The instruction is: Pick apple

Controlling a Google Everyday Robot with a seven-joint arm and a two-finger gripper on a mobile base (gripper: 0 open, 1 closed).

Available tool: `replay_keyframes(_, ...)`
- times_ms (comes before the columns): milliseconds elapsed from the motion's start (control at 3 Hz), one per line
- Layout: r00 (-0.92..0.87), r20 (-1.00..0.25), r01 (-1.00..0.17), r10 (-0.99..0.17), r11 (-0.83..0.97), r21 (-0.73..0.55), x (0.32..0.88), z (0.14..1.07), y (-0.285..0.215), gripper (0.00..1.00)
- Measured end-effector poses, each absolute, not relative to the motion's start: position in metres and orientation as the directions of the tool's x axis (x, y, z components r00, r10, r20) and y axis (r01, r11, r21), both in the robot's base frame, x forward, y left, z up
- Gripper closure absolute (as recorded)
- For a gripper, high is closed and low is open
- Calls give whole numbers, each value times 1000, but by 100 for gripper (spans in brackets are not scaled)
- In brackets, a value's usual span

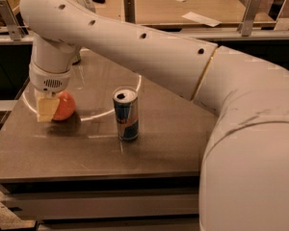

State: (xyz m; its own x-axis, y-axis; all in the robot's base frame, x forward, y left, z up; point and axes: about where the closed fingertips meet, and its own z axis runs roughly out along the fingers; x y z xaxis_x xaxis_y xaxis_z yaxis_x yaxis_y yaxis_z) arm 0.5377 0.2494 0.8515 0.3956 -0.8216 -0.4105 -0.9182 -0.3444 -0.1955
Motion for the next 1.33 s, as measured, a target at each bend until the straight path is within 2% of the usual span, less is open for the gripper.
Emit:
replay_keyframes(333, 400, -374, -916, -837, -346, -204, 539, 853, 244, 100)
replay_keyframes(667, 437, -260, -882, -861, -353, -312, 545, 862, 234, 100)
replay_keyframes(1000, 437, -75, -821, -896, -364, -440, 568, 870, 210, 100)
replay_keyframes(1333, 425, 78, -758, -902, -401, -515, 595, 862, 191, 100)
